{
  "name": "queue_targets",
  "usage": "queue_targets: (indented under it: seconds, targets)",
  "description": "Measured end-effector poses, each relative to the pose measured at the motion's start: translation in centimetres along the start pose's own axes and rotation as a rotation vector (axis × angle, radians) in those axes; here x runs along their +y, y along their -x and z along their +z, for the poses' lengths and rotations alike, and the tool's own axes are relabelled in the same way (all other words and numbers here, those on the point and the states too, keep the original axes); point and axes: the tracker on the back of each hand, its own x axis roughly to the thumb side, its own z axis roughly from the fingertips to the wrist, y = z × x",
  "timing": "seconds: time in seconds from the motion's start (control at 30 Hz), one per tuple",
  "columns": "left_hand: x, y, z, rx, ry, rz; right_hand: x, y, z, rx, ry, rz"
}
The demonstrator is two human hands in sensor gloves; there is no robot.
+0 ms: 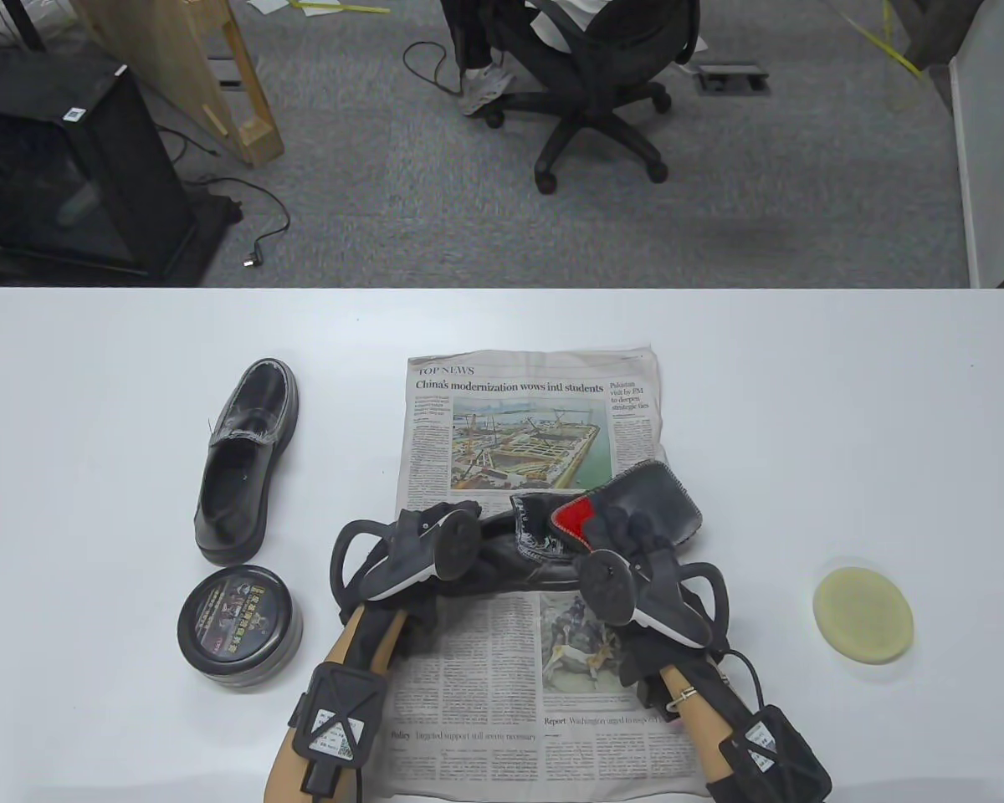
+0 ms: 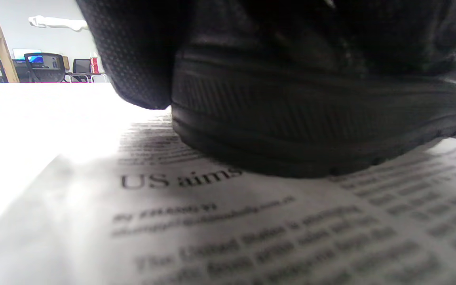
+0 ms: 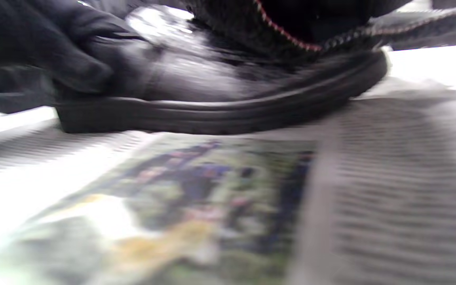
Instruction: Dip and apply leather care cream with polishing sponge on shoes
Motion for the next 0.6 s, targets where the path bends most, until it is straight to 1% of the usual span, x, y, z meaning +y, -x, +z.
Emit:
queue_targets:
  seconds: [0.07, 0.1, 0.17, 0.3, 0.4, 0.47, 0.53, 0.6]
  targets:
    - [0.0, 0.0, 0.0, -0.003, 0.002, 0.002, -0.3, -1.2, -0.2, -0.05, 0.004, -0.086]
    - [0.0, 0.0, 0.0, -0.005, 0.002, 0.001, -0.5, -1.9, -0.6, -0.074, 0.009, -0.14]
    - [0.0, 0.0, 0.0, -0.008, 0.004, 0.001, -0.8, -2.8, -1.7, -0.088, 0.02, -0.186]
    - [0.0, 0.0, 0.0, -0.017, 0.003, -0.004, -0.7, -3.1, -4.1, -0.046, 0.015, -0.155]
    - [0.0, 0.0, 0.0, -0.017, 0.001, 0.001, -0.3, -2.1, -5.7, 0.026, -0.021, -0.167]
    - [0.0, 0.0, 0.0, -0.013, -0.001, 0.004, -0.2, -1.0, -6.3, 0.083, -0.029, -0.187]
    - [0.0, 0.0, 0.1, -0.009, -0.004, -0.001, 0.0, 0.3, -6.4, 0.132, -0.045, -0.175]
    - [0.0, 0.0, 0.1, -0.004, -0.008, -0.003, 0.2, 1.8, -5.9, 0.181, -0.053, -0.127]
